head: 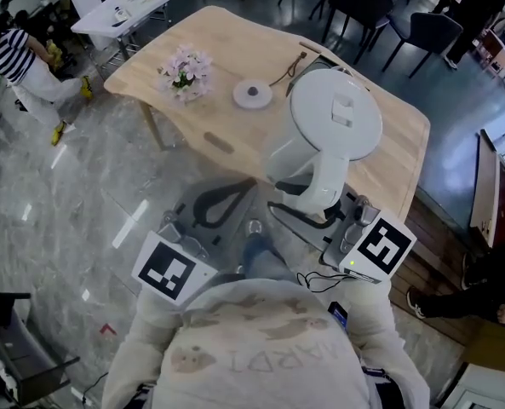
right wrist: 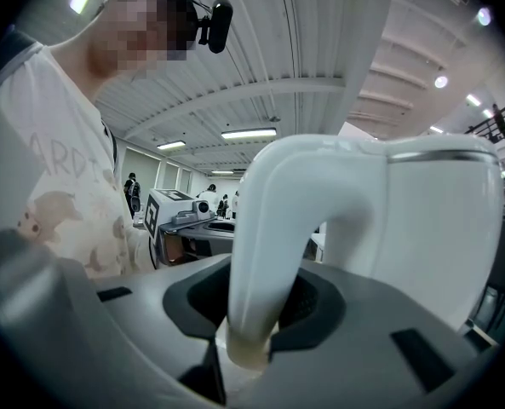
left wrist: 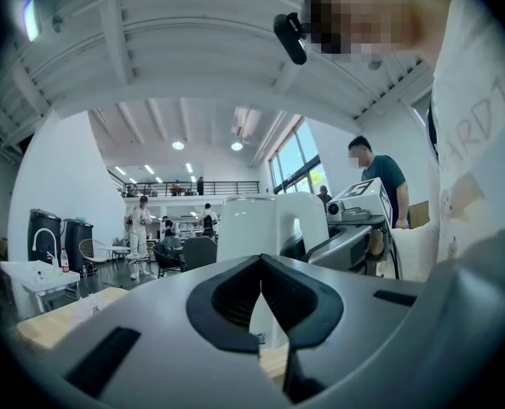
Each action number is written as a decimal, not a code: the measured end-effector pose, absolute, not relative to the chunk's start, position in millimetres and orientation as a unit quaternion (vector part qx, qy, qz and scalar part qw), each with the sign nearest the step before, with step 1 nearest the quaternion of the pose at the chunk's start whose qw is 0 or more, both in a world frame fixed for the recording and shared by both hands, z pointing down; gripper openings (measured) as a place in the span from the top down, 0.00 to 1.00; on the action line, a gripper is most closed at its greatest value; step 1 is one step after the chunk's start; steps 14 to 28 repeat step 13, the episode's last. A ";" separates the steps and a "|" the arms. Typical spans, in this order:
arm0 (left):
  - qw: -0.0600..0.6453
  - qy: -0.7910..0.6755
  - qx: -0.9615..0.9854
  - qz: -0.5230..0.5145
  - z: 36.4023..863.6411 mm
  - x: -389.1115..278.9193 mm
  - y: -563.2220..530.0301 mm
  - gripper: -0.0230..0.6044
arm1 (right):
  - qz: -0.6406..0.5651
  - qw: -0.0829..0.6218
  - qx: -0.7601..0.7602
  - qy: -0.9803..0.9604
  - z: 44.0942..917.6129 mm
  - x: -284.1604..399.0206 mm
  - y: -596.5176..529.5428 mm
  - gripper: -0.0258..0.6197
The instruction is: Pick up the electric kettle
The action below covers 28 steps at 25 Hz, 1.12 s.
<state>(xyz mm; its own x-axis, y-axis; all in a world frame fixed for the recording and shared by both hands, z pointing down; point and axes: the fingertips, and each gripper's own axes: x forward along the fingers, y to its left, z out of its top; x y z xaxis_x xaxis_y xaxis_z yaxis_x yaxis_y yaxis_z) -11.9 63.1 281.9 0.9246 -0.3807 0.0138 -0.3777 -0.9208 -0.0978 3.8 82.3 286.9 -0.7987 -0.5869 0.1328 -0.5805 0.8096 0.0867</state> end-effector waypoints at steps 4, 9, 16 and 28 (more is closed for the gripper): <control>0.049 0.195 -0.979 -0.013 279.1 -12.3 62.7 0.95 | -0.022 0.082 0.306 -0.948 285.5 3.5 82.6 0.79; 0.048 0.199 -0.979 -0.011 275.7 -15.4 64.1 0.95 | -0.024 0.083 0.302 -0.949 281.7 0.0 85.1 0.79; 0.046 0.201 -0.978 -0.010 272.2 -18.7 66.9 0.95 | -0.023 0.083 0.301 -0.950 277.3 -3.8 88.0 0.79; 0.046 0.201 -0.978 -0.010 272.2 -18.7 66.9 0.95 | -0.023 0.083 0.301 -0.950 277.3 -3.8 88.0 0.79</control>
